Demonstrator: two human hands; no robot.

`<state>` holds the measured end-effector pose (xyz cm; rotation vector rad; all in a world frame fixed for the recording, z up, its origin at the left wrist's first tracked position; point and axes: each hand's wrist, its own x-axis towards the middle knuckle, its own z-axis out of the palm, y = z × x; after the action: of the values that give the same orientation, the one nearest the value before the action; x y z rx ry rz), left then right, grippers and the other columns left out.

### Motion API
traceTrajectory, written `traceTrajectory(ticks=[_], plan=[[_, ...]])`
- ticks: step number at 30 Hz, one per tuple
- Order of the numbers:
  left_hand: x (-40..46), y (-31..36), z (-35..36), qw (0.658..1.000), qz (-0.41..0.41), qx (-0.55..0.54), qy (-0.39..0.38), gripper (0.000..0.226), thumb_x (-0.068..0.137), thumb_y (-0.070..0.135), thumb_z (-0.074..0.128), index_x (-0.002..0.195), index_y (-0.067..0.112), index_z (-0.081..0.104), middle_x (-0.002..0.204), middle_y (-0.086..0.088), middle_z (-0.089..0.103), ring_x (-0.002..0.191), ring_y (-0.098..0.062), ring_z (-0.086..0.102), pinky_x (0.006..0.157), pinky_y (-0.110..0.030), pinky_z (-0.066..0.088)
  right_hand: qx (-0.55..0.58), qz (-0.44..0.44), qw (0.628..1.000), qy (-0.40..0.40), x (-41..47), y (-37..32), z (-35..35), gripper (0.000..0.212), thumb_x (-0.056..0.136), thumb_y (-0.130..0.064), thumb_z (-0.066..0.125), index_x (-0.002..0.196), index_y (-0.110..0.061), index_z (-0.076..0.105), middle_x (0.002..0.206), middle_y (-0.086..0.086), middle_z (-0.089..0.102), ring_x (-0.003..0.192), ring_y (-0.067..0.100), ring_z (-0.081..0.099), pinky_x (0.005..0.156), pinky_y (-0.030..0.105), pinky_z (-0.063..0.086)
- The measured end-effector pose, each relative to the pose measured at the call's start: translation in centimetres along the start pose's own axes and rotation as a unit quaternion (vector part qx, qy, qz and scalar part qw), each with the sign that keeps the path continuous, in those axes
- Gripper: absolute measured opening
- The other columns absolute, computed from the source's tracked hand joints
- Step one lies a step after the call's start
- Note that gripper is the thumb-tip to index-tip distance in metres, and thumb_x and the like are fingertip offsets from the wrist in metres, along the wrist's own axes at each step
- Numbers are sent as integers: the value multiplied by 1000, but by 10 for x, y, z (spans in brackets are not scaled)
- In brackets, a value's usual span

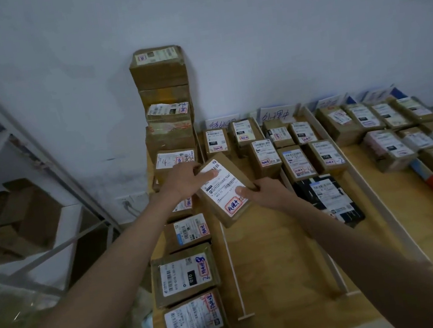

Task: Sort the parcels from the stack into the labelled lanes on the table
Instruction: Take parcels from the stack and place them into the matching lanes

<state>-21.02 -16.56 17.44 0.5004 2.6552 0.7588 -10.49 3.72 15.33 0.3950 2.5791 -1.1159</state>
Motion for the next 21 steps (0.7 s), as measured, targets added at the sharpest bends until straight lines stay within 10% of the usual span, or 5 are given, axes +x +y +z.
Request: traceTrajectory(ticks=[5, 17, 21], plan=[[-4, 2, 22, 996, -4, 89, 28, 73, 93, 72, 34, 141, 20, 48, 150, -7, 42, 134, -29, 45, 103, -48, 45, 128, 85, 988, 19, -10, 25, 0, 33, 96, -51, 56, 91, -20, 64, 94, -4, 71, 88, 10, 66, 67, 19, 49], [5, 33, 89, 973, 86, 214, 31, 64, 100, 60, 27, 137, 13, 51, 137, -10, 53, 123, -27, 53, 101, -40, 42, 204, 177, 954, 128, -46, 102, -35, 69, 86, -69, 55, 118, -9, 66, 110, 6, 70, 102, 21, 66, 93, 39, 55], [8, 70, 124, 972, 104, 212, 14, 61, 100, 58, 31, 133, 13, 54, 135, -10, 56, 122, -27, 53, 102, -41, 41, 201, 189, 946, 172, -69, 143, -59, 62, 88, -67, 54, 108, -10, 71, 102, 6, 73, 92, 19, 69, 81, 34, 59]])
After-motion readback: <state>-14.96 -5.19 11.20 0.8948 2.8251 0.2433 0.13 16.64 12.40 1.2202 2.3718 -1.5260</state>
